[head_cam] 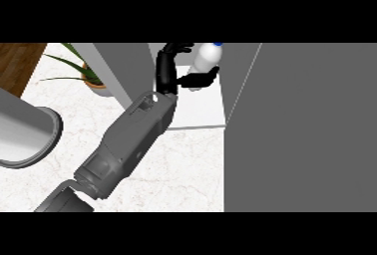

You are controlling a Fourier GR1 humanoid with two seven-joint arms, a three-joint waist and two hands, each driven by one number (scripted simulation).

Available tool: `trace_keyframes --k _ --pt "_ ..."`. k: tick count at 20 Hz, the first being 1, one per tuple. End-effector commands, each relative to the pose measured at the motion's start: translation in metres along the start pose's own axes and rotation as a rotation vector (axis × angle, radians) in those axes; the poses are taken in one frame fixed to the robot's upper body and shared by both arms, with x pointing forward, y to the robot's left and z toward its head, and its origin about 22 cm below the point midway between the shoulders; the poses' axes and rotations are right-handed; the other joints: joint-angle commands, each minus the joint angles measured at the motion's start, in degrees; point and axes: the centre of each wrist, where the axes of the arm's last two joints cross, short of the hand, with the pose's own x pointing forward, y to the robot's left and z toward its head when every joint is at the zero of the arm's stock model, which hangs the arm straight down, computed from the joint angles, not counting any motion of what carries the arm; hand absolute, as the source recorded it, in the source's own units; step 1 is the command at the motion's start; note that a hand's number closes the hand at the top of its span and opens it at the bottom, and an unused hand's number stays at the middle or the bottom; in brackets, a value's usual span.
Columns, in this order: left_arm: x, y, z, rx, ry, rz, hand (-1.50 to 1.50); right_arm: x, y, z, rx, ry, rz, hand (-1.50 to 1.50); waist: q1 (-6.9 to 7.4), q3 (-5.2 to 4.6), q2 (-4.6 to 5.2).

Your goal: Pick up the bottled water, place it into the cabinet and close the cabinet

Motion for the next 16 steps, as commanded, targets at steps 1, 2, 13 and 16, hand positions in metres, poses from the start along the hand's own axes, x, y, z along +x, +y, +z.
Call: trace_keyframes --k 1,2,13,16 --pt "-0.012 0.005 -0.001 -0.037 0.010 -0.062 -1.50 0.026 0.003 -0.008 0.008 -0.063 -0.013 -1.50 0.29 -0.03 -0.02" --pt "0.005 -0.001 -0.013 -0.020 -0.023 -0.102 -1.50 0.018 0.006 -0.005 0.020 -0.049 -0.025 -1.50 0.06 0.01 -0.10" --pt "0.007 0.005 -0.023 -0.021 -0.045 0.009 -1.50 0.025 0.003 -0.008 0.028 -0.045 -0.011 -1.50 -0.06 -0.04 0.06" --pt "0.030 0.000 -0.033 -0.077 -0.072 0.120 -1.50 0.019 0.001 -0.005 0.025 -0.052 0.001 -1.50 0.74 -0.01 -0.50"
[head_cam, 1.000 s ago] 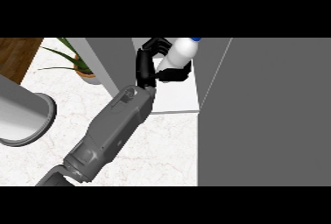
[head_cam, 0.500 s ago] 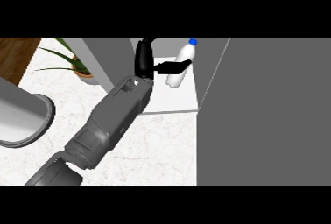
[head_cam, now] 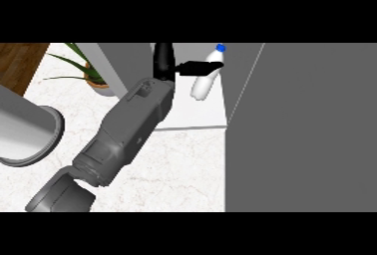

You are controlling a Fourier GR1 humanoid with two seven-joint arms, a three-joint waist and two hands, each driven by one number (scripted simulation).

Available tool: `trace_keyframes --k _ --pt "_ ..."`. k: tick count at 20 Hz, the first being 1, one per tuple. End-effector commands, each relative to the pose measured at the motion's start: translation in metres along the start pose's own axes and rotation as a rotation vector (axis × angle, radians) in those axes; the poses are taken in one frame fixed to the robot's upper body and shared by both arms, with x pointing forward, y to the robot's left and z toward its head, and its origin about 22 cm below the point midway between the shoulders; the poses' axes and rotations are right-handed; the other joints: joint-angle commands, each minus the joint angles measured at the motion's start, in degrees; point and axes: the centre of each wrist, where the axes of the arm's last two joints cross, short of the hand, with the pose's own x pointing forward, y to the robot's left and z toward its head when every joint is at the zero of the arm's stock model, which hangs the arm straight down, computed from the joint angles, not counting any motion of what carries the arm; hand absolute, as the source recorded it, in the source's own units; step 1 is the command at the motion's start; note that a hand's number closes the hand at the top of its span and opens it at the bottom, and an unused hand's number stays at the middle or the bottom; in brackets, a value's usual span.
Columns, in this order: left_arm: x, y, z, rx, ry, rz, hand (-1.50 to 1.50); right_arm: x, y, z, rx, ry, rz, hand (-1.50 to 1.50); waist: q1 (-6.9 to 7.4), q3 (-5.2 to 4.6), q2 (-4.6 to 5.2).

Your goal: Pick up the bottled water, place it into the cabinet and close the cabinet

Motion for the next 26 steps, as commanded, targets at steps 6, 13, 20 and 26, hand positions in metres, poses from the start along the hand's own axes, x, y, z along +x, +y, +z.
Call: trace_keyframes --k 6,13,20,26 --pt "0.007 -0.005 0.008 -0.093 -0.022 0.241 -1.50 0.024 0.005 -0.005 0.010 -0.036 0.014 -1.50 1.02 0.01 -0.66" --pt "0.007 -0.010 0.041 -0.174 -0.005 0.297 -1.50 0.024 0.013 -0.013 0.011 -0.029 -0.003 -1.50 3.19 0.01 -1.24" --pt "0.009 -0.015 0.098 -0.203 0.000 0.356 -1.50 0.023 0.016 -0.017 0.008 -0.031 -0.001 -1.50 3.28 0.02 -1.24" --pt "0.006 0.013 0.136 -0.223 -0.007 0.398 -1.50 0.039 0.022 -0.019 0.008 -0.036 0.010 -1.50 3.33 -0.02 -1.12"
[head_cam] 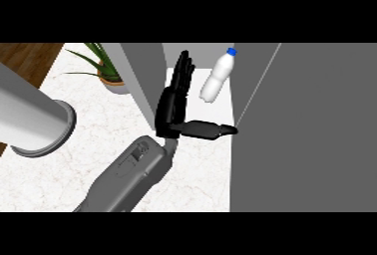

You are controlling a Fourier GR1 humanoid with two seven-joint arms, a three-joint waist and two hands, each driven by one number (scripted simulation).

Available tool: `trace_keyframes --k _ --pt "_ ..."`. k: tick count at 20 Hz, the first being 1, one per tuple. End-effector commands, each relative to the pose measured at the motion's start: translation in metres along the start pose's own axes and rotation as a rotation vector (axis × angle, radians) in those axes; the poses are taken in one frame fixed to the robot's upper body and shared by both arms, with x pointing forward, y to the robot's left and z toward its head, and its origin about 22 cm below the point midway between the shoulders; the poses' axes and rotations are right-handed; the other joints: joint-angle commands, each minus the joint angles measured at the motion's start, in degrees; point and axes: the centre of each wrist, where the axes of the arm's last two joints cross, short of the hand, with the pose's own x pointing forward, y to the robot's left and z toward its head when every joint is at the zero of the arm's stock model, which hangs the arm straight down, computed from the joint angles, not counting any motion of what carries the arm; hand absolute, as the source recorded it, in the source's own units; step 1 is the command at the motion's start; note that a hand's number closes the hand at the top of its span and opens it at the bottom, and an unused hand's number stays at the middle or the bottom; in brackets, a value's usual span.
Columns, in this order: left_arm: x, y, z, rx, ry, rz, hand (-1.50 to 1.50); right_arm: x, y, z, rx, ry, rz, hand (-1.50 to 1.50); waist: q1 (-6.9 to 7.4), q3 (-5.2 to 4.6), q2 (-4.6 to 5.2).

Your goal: Pick up the bottled water, place it into the cabinet and close the cabinet

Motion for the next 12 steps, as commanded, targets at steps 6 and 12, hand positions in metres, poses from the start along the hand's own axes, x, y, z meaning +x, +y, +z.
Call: trace_keyframes --k 6,12 --pt "0.032 0.024 0.075 -0.021 0.046 0.066 -1.50 0.026 0.011 -0.014 0.116 -0.028 0.032 -1.50 0.37 0.03 0.07" --pt "0.046 0.033 0.108 -0.015 0.026 0.074 -1.50 0.027 0.025 -0.027 0.359 0.058 -0.013 1.50 0.49 0.00 0.06"
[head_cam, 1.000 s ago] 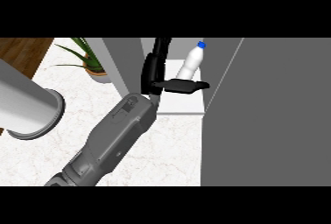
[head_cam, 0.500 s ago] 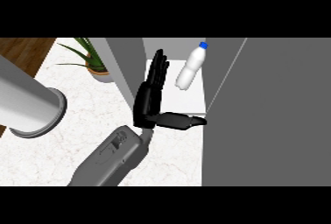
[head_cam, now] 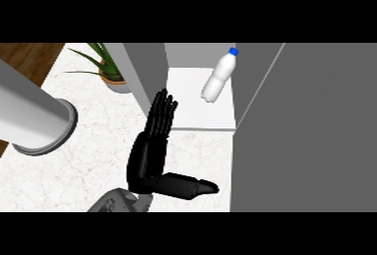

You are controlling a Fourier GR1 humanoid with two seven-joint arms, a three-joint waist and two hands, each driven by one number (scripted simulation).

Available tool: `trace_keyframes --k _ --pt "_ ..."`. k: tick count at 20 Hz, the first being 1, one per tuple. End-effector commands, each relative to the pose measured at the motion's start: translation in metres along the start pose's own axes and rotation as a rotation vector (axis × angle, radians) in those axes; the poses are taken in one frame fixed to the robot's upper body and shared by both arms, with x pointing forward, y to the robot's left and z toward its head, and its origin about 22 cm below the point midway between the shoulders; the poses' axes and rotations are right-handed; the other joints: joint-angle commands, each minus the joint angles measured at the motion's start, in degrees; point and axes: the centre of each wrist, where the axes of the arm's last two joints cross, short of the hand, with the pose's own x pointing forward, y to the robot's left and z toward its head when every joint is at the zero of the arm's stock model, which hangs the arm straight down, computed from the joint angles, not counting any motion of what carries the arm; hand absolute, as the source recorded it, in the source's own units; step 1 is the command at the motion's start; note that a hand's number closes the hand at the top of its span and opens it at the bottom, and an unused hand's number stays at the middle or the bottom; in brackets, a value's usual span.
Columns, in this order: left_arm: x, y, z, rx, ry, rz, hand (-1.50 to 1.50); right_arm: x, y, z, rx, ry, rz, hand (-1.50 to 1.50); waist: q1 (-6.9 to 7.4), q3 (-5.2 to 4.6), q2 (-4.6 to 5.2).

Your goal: Pick up the bottled water, place it into the cabinet and close the cabinet

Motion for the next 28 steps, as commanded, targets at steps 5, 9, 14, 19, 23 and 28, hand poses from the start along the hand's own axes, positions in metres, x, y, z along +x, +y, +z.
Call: trace_keyframes --k 5,9,14,19,23,28 --pt "0.021 0.031 0.039 0.021 -0.007 0.008 -1.50 0.043 0.030 -0.025 0.214 0.010 0.061 1.50 -0.21 -0.08 0.30" --pt "0.029 0.045 0.064 0.048 -0.019 -0.010 -1.50 0.046 0.046 -0.030 0.271 0.024 0.029 1.50 -0.22 -0.15 0.07" --pt "0.042 0.053 0.067 0.082 -0.025 -0.018 -1.50 0.044 0.060 -0.040 0.312 0.001 0.018 1.50 -1.11 -0.14 -0.19" --pt "0.058 0.070 0.087 0.088 -0.037 -0.026 -1.50 0.038 0.078 -0.055 0.326 -0.002 0.009 1.50 -0.21 -0.27 -0.49" --pt "0.061 0.076 0.095 0.122 -0.047 -0.009 -1.50 0.038 0.096 -0.069 0.365 -0.036 0.028 1.50 -0.16 -0.30 -0.43" --pt "0.070 0.087 0.102 0.132 -0.032 -0.015 -1.50 0.039 0.113 -0.089 0.425 -0.077 0.057 1.50 0.40 -0.39 -0.38"
